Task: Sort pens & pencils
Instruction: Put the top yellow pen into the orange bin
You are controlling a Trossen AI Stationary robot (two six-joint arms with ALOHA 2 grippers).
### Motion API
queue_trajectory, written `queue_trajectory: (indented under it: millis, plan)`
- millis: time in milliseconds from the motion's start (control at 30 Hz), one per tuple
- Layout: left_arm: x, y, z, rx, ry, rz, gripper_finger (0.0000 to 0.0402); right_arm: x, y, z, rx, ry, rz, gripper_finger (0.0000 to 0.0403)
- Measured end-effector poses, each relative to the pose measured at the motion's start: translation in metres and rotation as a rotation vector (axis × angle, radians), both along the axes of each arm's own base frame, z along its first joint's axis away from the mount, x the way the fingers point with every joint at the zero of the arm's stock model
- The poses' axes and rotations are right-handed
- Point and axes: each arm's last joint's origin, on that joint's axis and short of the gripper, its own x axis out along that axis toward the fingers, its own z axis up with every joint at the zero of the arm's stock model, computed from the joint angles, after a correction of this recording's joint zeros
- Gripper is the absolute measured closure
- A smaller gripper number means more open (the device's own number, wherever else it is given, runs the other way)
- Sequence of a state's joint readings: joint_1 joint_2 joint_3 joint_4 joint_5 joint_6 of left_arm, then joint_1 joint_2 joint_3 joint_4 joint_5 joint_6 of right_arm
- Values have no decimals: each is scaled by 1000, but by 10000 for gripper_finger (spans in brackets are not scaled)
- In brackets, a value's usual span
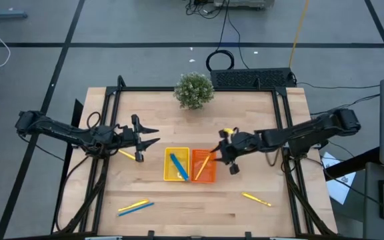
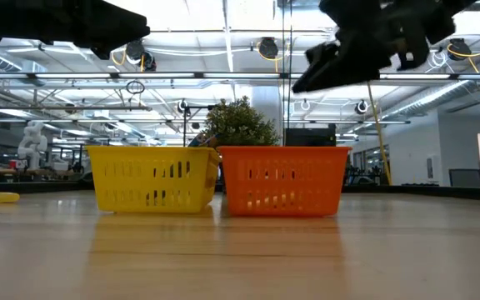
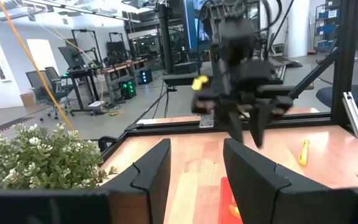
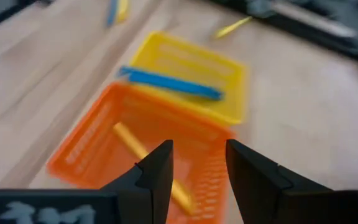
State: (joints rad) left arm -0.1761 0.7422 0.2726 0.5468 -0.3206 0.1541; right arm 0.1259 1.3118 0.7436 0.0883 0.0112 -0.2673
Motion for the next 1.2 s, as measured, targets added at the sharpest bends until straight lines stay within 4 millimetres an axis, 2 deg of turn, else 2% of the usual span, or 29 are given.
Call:
queue_trajectory:
  millis: [100, 267, 367, 500, 700, 900, 1200]
  plan:
    - [0, 0, 0, -2, 0, 0, 247, -14, -5, 7, -14, -90, -107, 264]
    - [0, 0, 0, -2, -2, 0, 247, -38, -21, -5, -28, -365, -328, 270]
    - [0, 0, 1, -4, -6, 11, 247, -55, -35, -16, 34, -572, -403, 276]
    - [-2, 3, 2, -12, -12, 82, 247, -73, -51, -18, 171, -781, -500, 279]
    - [-7, 6, 2, -1, 14, 69, 247, -73, -61, -21, 261, -749, -448, 278]
    - [-14, 15, -7, -32, 116, 59, 247, -72, -60, -30, 272, -645, -423, 277]
    - [-14, 23, -8, -79, 124, 109, 247, -72, -60, -30, 283, -647, -424, 277]
